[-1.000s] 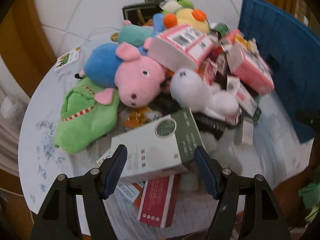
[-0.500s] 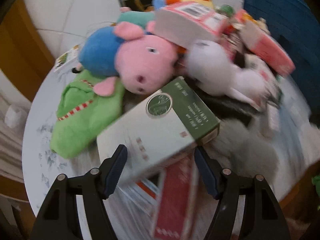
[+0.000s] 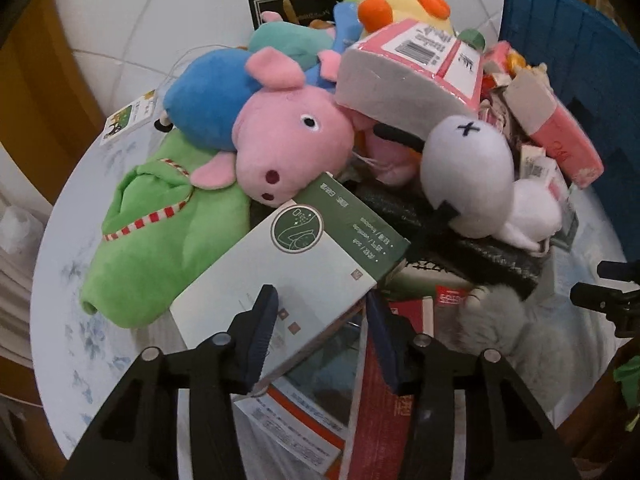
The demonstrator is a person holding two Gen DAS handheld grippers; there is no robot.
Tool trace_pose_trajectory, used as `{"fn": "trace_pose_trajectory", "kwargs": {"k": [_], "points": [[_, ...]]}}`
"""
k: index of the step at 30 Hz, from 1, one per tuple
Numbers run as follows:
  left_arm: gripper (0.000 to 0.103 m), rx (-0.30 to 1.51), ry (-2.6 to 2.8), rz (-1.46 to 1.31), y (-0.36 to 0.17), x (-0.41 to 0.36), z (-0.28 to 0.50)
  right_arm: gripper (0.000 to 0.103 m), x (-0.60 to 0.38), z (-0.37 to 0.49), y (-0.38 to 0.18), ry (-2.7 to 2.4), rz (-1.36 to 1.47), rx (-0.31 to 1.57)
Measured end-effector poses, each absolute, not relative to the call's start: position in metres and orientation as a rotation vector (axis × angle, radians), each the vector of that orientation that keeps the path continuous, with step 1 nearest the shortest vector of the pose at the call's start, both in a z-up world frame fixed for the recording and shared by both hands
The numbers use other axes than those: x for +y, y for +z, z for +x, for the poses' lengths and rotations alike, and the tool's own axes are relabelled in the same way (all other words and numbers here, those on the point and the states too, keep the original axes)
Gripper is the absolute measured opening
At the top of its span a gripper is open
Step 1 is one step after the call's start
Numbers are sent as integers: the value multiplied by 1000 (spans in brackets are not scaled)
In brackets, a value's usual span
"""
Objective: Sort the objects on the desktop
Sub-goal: 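Grasp the white bunny plush with the left gripper while the right gripper grasps a small white box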
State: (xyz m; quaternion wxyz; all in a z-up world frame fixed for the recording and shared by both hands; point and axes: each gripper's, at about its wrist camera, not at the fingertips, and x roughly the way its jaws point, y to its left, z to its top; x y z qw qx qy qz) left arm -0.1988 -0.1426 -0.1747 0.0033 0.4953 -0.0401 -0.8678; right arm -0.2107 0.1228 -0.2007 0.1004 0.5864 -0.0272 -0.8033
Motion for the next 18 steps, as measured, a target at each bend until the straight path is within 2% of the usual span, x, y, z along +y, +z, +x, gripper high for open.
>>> {"fn": "trace_pose_trajectory", "kwargs": {"k": [2,4,6,15,18], "points": [[47,-122,-2730,1581,-169,-143,-199,98,121,-213,-204,-2363,1746,-95],[61,-131,-2727,1581,-161,-147,-198,98,119,-213,-204,-2358,1747,-93],[70,-109,-2733,1589,-151,-153,-197,98,119,-213,-203,-2355,1748,-97],[70,3,-2870,1567,-124,-108,-217,98,126,-210,-181,-2405,1685,-85],[70,31,-2854,1586,-135,-91,-239,92,132,-208,-179,-2414,1687,-93]]}}
